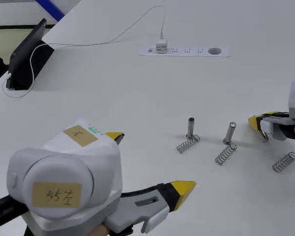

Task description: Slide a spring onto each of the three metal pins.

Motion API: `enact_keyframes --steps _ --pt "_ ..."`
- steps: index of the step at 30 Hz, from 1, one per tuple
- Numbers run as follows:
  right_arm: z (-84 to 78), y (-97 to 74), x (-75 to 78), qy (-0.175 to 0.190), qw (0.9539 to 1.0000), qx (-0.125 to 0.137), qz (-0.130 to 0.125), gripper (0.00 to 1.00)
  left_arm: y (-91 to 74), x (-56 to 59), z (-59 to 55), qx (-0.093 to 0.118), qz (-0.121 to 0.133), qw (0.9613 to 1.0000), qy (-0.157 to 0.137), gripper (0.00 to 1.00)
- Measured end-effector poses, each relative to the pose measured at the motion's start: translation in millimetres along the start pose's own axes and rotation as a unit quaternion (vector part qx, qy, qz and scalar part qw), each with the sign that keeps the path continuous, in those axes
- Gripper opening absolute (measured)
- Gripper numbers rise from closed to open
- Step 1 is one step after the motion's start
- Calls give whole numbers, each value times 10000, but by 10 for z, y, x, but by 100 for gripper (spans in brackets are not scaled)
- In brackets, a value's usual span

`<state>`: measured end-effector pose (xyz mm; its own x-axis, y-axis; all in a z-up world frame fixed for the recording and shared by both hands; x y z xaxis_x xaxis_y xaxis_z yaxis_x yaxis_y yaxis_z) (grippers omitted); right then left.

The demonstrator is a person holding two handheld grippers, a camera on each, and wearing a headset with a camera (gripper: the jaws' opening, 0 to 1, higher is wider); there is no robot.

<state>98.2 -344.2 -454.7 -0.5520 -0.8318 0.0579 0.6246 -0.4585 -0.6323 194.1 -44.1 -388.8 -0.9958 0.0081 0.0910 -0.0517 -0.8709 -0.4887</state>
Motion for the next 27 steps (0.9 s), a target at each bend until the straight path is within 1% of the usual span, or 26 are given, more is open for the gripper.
enact_keyframes --steps 3,7,11,15,27 --pt "13 -81 27 108 9999 48 -14 8 3 10 13 28 1 10000 4 85" --pt "11 -174 40 111 9999 118 -26 8 11 36 25 66 -22 10000 10 85" --pt "31 -250 49 115 9997 198 30 8 17 77 31 64 -62 9999 52 84" --pt "19 -321 42 -34 9997 226 7 8 17 102 41 80 -94 9999 94 84" --pt "-56 -414 19 -285 9995 160 -1 8 1 109 38 85 -90 9999 101 83"
Point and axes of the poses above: the centre of the closed fingertips' face, and the gripper's own axes: y roughly forward along the fingers, x roughly to its right, z roughly out of its top, the point moved 10 cm from there along -y, roughly backward along the fingers, and after that the axes turned 13 degrees about -z, right-handed, at the moved point
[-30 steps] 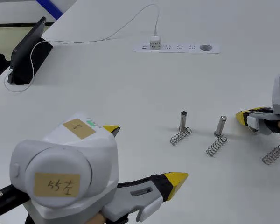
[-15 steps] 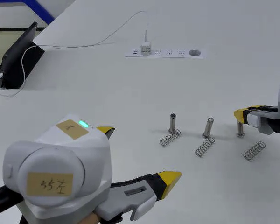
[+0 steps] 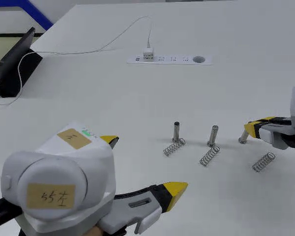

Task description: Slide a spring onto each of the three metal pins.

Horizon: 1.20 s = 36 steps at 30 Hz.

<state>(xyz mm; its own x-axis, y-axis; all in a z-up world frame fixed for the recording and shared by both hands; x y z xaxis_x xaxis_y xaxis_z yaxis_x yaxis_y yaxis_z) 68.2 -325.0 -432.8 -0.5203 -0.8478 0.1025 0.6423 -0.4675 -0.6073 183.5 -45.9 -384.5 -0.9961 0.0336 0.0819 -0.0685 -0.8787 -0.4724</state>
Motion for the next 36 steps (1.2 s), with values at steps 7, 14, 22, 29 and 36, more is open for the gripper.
enact_keyframes --steps 7,14,22,29,36 --pt "-17 -29 1 -23 10000 -36 -12 8 -2 6 -1 -9 -2 10000 22 82" --pt "-30 -52 12 53 9999 -89 -15 9 -5 -3 -15 -50 60 10000 7 81" --pt "-41 -54 -1 63 9999 -109 72 9 -3 -14 -21 -69 71 9999 -17 80" --pt "-18 -70 -22 -74 9999 18 117 13 8 -40 -16 -87 73 9999 -7 78" --pt "-3 -137 -7 -67 9998 173 90 23 52 -77 -22 -164 54 9998 97 77"
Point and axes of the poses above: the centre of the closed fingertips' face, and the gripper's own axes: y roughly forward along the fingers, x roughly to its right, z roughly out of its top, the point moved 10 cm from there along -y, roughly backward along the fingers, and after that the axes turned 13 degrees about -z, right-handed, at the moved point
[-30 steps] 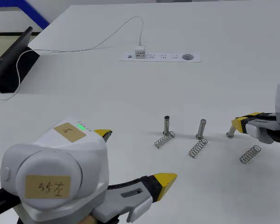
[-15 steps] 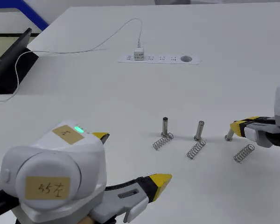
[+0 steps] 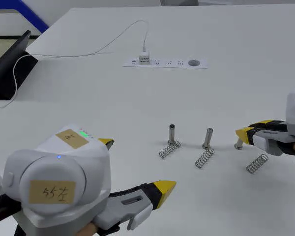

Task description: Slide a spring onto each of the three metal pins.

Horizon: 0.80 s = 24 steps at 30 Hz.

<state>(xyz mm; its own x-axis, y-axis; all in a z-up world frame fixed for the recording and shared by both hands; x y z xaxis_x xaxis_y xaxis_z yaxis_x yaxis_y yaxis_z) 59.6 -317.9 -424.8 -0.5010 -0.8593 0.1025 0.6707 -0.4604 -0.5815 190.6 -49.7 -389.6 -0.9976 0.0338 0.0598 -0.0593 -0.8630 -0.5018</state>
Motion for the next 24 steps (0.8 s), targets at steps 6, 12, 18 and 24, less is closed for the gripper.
enact_keyframes --steps 6,12,18,24 --pt "-18 -87 11 461 9986 226 130 31 97 -72 -21 -91 -36 9998 148 75" --pt "-35 -212 20 722 9958 490 261 39 256 -172 -57 -147 -113 9997 160 70" --pt "-61 -316 22 697 9943 695 400 44 402 -256 -80 -178 -208 9995 184 67" --pt "-106 -395 -9 591 9927 853 620 50 557 -333 -136 -277 -376 9985 278 59"
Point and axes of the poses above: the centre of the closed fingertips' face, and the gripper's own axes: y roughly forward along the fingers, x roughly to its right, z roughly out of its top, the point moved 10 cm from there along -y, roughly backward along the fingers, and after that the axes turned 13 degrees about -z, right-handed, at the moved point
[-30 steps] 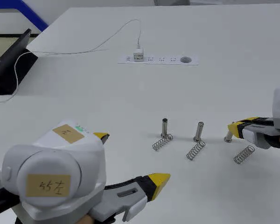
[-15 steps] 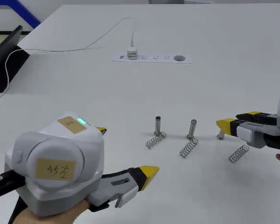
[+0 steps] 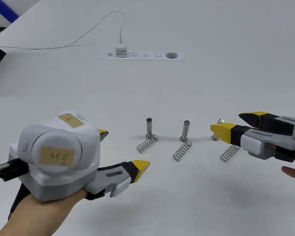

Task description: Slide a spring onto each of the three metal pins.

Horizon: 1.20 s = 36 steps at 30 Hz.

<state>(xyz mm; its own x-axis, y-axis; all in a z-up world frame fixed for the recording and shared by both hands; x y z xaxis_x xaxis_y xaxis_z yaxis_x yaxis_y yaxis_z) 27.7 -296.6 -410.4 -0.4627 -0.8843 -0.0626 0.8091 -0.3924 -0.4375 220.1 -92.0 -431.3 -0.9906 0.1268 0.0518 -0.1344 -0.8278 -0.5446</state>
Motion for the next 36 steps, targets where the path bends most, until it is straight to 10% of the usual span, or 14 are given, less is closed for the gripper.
enact_keyframes --steps 36 --pt "-292 -195 -155 98 9985 -77 524 63 618 -222 -161 -415 -548 9970 343 22"
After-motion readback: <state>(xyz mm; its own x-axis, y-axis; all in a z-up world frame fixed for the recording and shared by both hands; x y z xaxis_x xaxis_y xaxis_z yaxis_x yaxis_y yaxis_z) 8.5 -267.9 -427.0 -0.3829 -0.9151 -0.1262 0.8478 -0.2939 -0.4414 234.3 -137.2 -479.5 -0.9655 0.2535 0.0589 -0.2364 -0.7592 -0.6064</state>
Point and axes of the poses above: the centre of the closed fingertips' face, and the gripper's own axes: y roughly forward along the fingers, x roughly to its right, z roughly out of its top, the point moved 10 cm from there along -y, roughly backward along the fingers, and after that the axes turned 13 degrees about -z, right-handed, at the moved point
